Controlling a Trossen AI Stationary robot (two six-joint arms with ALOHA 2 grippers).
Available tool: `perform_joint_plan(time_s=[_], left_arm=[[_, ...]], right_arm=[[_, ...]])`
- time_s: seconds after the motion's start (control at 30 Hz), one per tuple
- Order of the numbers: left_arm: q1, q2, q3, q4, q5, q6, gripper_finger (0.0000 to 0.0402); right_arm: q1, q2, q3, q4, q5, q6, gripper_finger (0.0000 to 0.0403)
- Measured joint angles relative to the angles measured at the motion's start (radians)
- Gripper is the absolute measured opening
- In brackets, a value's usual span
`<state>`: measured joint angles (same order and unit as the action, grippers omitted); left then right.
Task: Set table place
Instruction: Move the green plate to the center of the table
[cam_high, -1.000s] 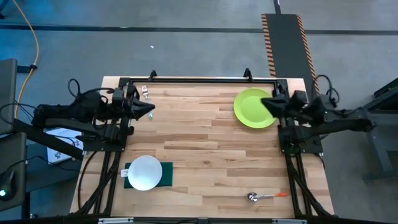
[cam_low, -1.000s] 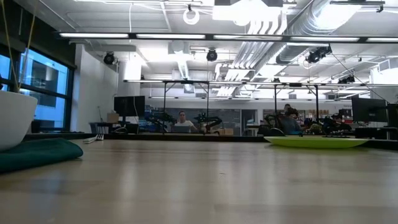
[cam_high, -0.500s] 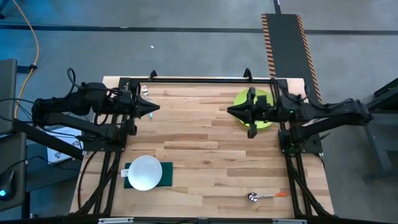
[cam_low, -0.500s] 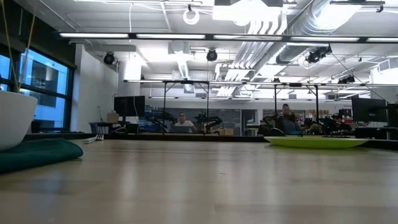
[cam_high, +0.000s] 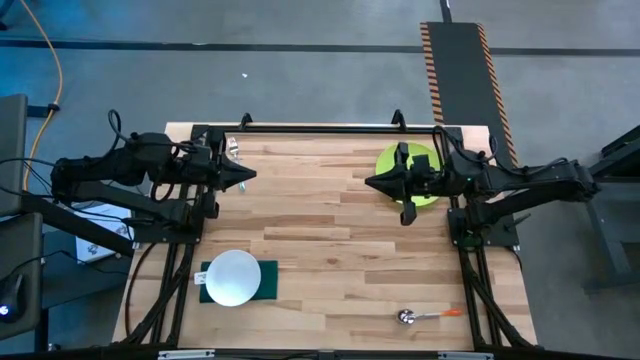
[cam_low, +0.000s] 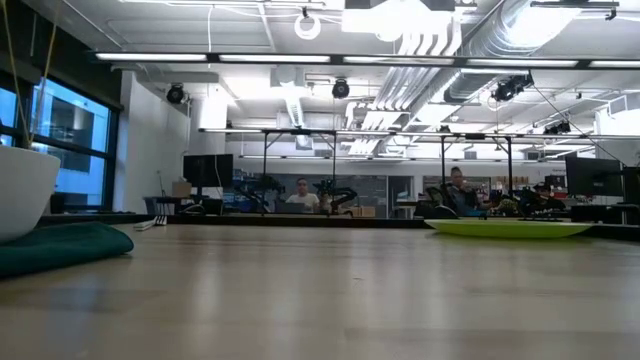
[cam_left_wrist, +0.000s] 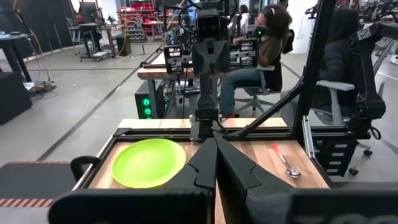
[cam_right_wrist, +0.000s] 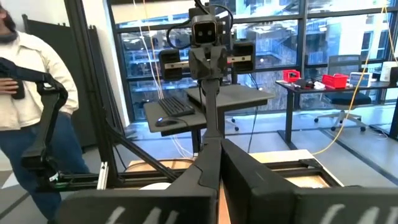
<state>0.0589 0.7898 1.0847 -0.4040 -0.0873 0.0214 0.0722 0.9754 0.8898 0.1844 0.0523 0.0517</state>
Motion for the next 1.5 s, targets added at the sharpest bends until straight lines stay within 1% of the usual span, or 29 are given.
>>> perform_joint_plan(time_s=[0.23,0.3,0.37,0.5,0.6,0.67,0.77,0.87,0.97,1.13,1.2,1.3,1.37,1.5], left_arm=[[0.0,0.0,0.0,-0.001,0.0,-0.002,0.0],[0.0,0.0,0.0,-0.001,-0.001,-0.002,0.0],[0.0,0.0,0.0,-0.004,-0.012,-0.002,0.0],[0.0,0.0,0.0,-0.007,-0.019,-0.002,0.0],[0.0,0.0,0.0,-0.008,-0.022,-0.002,0.0],[0.0,0.0,0.0,-0.008,-0.022,-0.002,0.0],[0.0,0.0,0.0,-0.008,-0.022,-0.002,0.0],[0.0,0.0,0.0,-0.008,-0.022,-0.002,0.0],[0.0,0.0,0.0,-0.009,-0.022,0.0,0.0],[0.0,0.0,0.0,-0.009,-0.037,0.0,0.0],[0.0,0.0,0.0,-0.009,-0.037,0.0,0.0],[0.0,0.0,0.0,-0.009,-0.037,0.0,0.0],[0.0,0.0,0.0,-0.009,-0.037,0.0,0.0],[0.0,0.0,0.0,-0.01,-0.037,0.0,0.0]], right_arm=[[0.0,0.0,0.0,-0.024,-0.008,0.032,0.0],[-0.001,-0.001,0.001,-0.081,-0.003,0.068,0.0],[-0.011,-0.001,0.001,-0.214,0.031,0.156,0.0],[-0.031,0.0,-0.027,-0.541,0.06,0.438,0.0],[-0.031,-0.001,-0.096,-0.713,0.075,0.734,0.0],[-0.023,-0.002,-0.164,-0.752,0.069,0.966,0.0],[-0.001,-0.002,-0.277,-0.762,0.051,1.309,0.0],[0.015,-0.002,-0.361,-0.75,0.052,1.52,0.0006],[0.028,-0.002,-0.399,-0.757,0.046,1.635,0.0031],[0.035,-0.002,-0.398,-0.872,0.052,1.798,0.0102],[0.035,-0.002,-0.385,-0.921,0.1,1.843,0.0132],[0.035,-0.002,-0.373,-0.968,0.198,1.918,0.0169],[0.035,-0.002,-0.373,-0.991,0.236,1.964,0.0185],[0.035,-0.002,-0.373,-1.089,0.245,2.037,0.0196]])
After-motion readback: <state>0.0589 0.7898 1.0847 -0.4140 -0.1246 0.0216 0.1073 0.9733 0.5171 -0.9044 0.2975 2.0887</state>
